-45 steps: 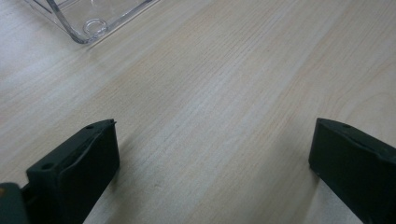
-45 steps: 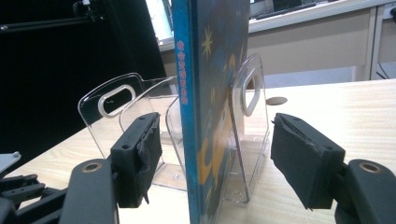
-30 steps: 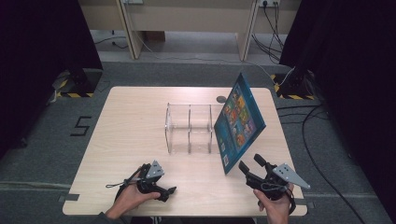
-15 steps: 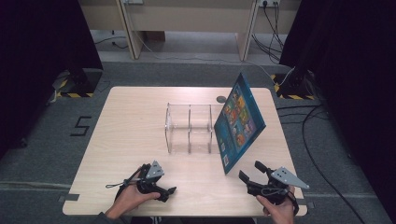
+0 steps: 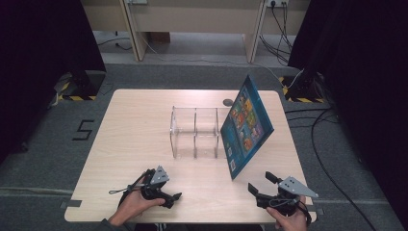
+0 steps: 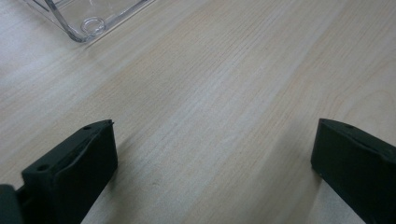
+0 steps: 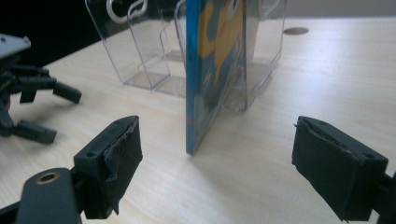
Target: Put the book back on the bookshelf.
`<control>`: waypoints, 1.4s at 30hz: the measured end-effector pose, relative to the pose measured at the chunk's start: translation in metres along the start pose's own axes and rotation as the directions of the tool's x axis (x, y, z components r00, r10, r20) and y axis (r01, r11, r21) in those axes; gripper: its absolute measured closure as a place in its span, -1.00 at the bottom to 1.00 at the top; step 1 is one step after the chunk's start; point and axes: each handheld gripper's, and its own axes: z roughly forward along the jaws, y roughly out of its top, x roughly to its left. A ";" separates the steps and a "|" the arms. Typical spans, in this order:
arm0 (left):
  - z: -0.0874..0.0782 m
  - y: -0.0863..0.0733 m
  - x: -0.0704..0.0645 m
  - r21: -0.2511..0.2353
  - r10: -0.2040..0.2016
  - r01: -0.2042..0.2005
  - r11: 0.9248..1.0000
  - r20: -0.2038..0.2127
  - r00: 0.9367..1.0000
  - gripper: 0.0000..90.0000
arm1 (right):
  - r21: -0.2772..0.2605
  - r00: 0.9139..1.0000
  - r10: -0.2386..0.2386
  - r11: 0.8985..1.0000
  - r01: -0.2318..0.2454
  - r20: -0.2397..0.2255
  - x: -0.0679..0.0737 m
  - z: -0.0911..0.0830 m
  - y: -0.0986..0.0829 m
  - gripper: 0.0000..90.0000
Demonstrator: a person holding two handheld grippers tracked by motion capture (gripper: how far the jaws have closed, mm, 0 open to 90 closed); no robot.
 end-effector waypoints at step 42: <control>0.000 0.000 0.000 -0.001 -0.002 0.002 1.000 0.000 1.000 -1.00 | 0.260 0.992 -0.114 0.961 0.095 0.057 -0.002 -0.011 -0.026 -0.63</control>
